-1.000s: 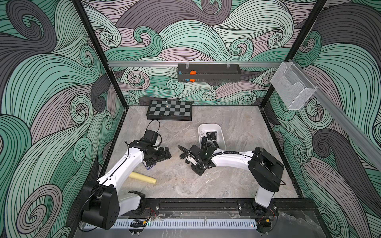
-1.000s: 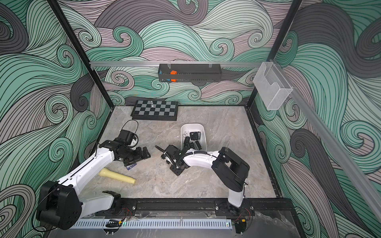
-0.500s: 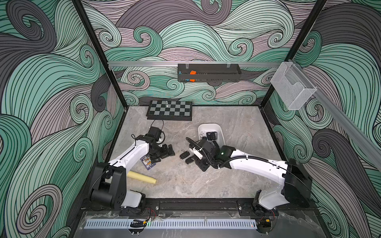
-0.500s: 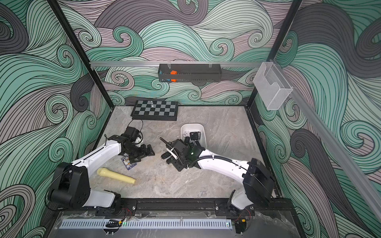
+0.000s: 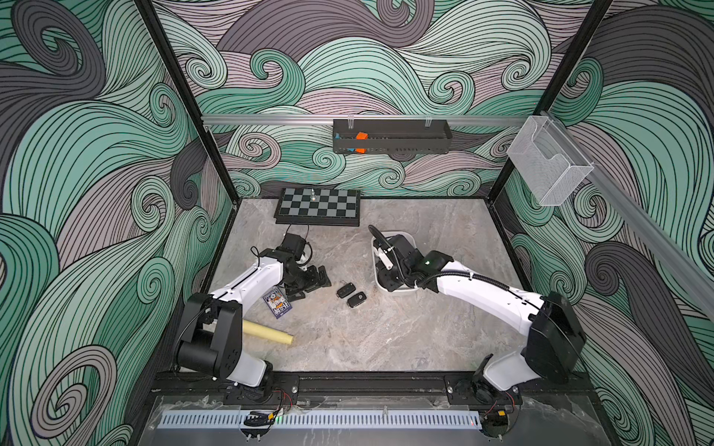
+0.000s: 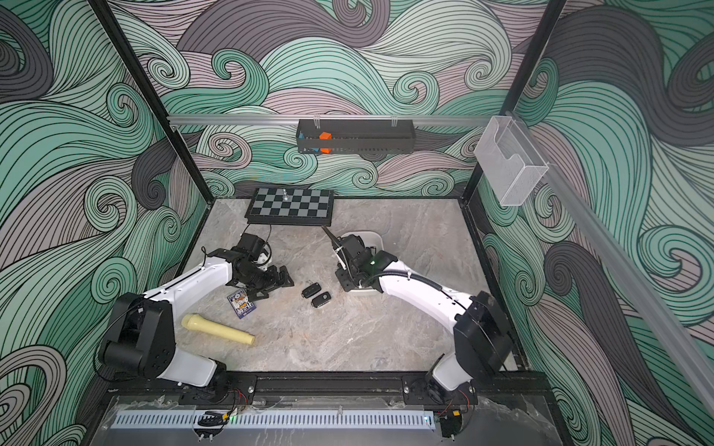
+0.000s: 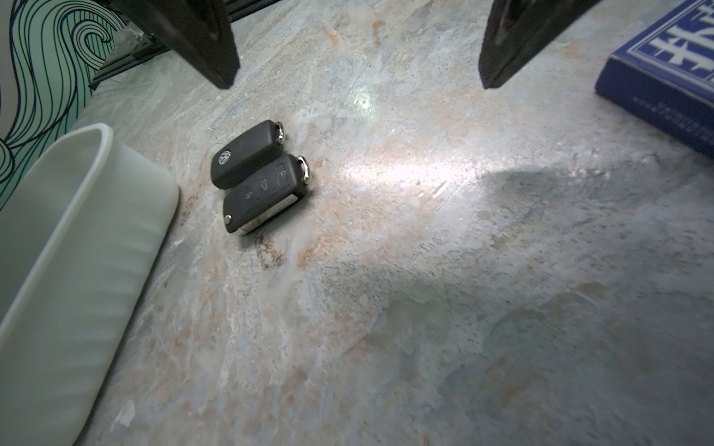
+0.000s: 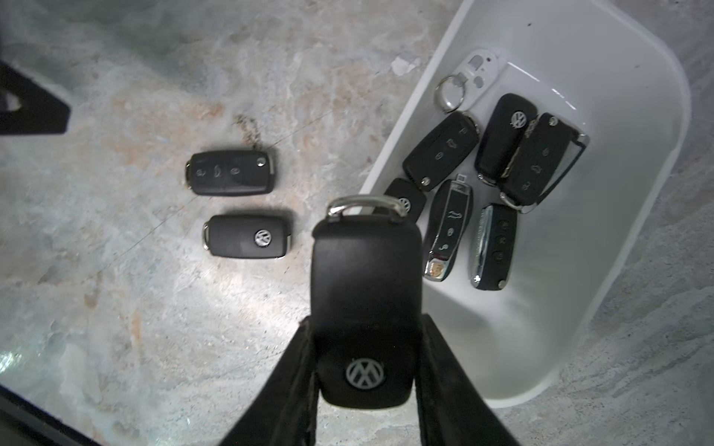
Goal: Place the car key into the storage box
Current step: Place the car key in the storage box.
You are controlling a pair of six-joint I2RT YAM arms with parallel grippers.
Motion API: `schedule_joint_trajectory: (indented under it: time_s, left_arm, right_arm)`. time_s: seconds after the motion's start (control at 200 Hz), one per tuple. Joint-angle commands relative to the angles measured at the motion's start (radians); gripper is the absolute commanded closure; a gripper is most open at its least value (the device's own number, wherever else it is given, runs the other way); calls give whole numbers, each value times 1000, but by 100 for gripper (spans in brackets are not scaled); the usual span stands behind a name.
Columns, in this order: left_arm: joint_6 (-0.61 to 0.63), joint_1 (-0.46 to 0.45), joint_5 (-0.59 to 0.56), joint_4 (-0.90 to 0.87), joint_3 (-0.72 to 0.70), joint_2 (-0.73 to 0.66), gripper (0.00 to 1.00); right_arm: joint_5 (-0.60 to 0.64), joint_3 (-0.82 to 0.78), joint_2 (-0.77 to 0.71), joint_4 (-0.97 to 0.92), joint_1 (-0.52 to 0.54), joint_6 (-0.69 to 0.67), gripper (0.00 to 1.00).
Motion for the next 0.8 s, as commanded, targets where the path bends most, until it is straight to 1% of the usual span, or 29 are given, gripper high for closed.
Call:
schedule_joint_trajectory:
  time_s: [0.0,0.22,0.295,0.33,0.47,0.655,0.796]
  left_arm:
    - [-14,-7,-16,5,17,-12,2]
    - [-34,-6,-51,5,-16,-53,2]
    - [-40,-7,-71,2,-28,-54,2]
    - [-44,-6,-81,1,-32,-90,2]
    - [-54,-7,-101,-3,-41,-101,2]
    - [-67,-8,-107,-2,-48,-108,2]
    - [-68,-8,-115,-3,-55,-114,2]
  right_arm:
    - [23,60,67,-1,-48,32,73]
    - [27,185,235,-29,-118,82,73]
    - [11,233,293,-42,-137,89,73]
    - [3,253,319,-48,-146,92,73]
    - [-14,331,412,-63,-175,98,73]
    - [-54,408,499,-101,-220,138,73]
    - [-56,429,537,-109,-226,138,72]
